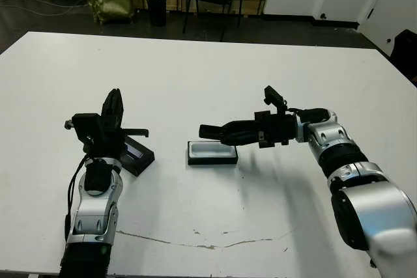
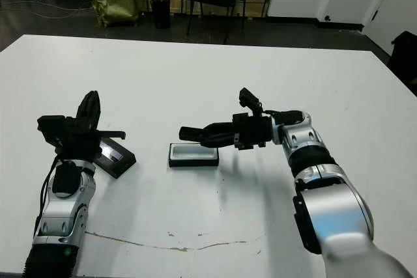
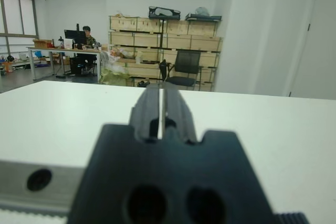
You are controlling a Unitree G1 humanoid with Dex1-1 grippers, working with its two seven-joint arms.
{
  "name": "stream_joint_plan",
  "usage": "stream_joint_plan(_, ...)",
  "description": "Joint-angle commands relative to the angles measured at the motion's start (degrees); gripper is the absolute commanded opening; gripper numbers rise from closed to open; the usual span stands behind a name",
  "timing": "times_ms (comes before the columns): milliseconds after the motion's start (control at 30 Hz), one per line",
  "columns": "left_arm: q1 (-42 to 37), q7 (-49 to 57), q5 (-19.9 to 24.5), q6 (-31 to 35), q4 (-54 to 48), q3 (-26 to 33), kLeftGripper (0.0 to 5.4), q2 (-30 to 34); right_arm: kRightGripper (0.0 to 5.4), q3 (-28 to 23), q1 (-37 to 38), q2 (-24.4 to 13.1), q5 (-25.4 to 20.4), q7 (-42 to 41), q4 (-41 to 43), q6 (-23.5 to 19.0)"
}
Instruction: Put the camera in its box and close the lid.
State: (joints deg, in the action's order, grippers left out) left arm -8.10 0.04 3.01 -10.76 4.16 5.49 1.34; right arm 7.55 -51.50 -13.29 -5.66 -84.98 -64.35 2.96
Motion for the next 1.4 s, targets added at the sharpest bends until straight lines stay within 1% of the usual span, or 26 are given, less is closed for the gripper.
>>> stream_joint_plan(33,0.1,-0.2,0.4,0.2,1.0,0.2,0.0,0.1,0.72,0.2,-1.0,-0.1,1.4,0.1,-0.8,0.6)
stream_joint_plan(100,0.2,-0.2,0.3,0.2,1.1,0.1,0.0,0.1,0.72,0.7,-1.2,-0.3,2.4,0.7,-0.5,1.5)
stream_joint_plan(233,0.2,-0.2,0.2,0.2,1.1,0.1,0.0,0.2,0.72,0.7,-1.7,-0.1,3.1,0.3,-0.9,1.4)
stream_joint_plan(367,0.3,-0.4,0.8,0.5,0.8,0.2,0.0,0.0,0.72,0.2,-2.1,0.3,2.7,-0.4,-1.6,-0.5)
stream_joint_plan(400,0.4,-0.2,0.7,1.1,0.5,0.1,0.0,0.0,0.72,0.0,-2.0,0.4,2.5,-0.7,-1.7,-0.4)
stream_joint_plan(467,0.5,0.1,0.4,1.5,0.0,0.0,0.0,-0.1,0.72,0.2,-1.8,0.7,2.9,-0.7,-2.0,0.5)
stream_joint_plan(533,0.6,0.3,0.1,1.0,0.2,-0.1,0.0,0.0,0.72,0.3,-1.3,1.1,3.3,0.1,-2.5,2.8)
stream_joint_plan(600,0.6,0.3,-0.1,0.9,0.2,-0.1,0.0,0.1,0.72,-0.4,-1.1,1.6,2.7,-0.8,-3.4,3.2)
stream_joint_plan(700,0.7,0.0,0.5,1.1,0.0,0.0,0.0,-0.1,0.72,1.1,-2.1,1.1,4.6,0.6,-2.6,2.5)
stream_joint_plan(800,0.6,0.2,0.3,1.0,0.1,0.0,0.0,-0.1,0.72,0.4,-2.3,1.2,4.2,-0.8,-3.0,1.8)
stream_joint_plan(900,0.6,0.6,0.0,1.4,-0.1,-0.1,0.0,-0.2,0.72,1.1,-2.5,0.9,5.3,0.0,-2.8,2.5)
stream_joint_plan(933,0.7,0.7,0.1,1.9,-0.4,-0.1,0.0,-0.3,0.72,1.4,-2.6,0.7,6.0,1.1,-2.3,1.9)
stream_joint_plan(1000,0.8,1.0,0.1,3.1,-1.2,-0.2,0.0,-0.4,0.72,1.5,-3.0,0.6,6.2,0.5,-2.4,1.2)
stream_joint_plan(1033,0.8,0.9,0.2,3.3,-1.2,-0.2,0.0,-0.4,0.72,1.6,-3.0,0.6,6.3,0.5,-2.3,1.3)
stream_joint_plan(1100,0.8,0.9,0.2,3.1,-1.1,-0.2,0.0,-0.3,0.72,2.8,-2.9,0.1,8.1,2.4,-0.5,3.2)
stream_joint_plan(1333,0.9,1.2,-0.4,2.8,-1.0,-0.3,0.0,-0.3,0.72,3.8,-3.0,-0.8,9.7,4.1,1.9,1.6)
stream_joint_plan(1400,1.0,1.4,-0.7,3.0,-1.1,-0.4,0.0,-0.2,0.72,4.2,-3.2,-1.0,10.0,4.2,2.3,1.8)
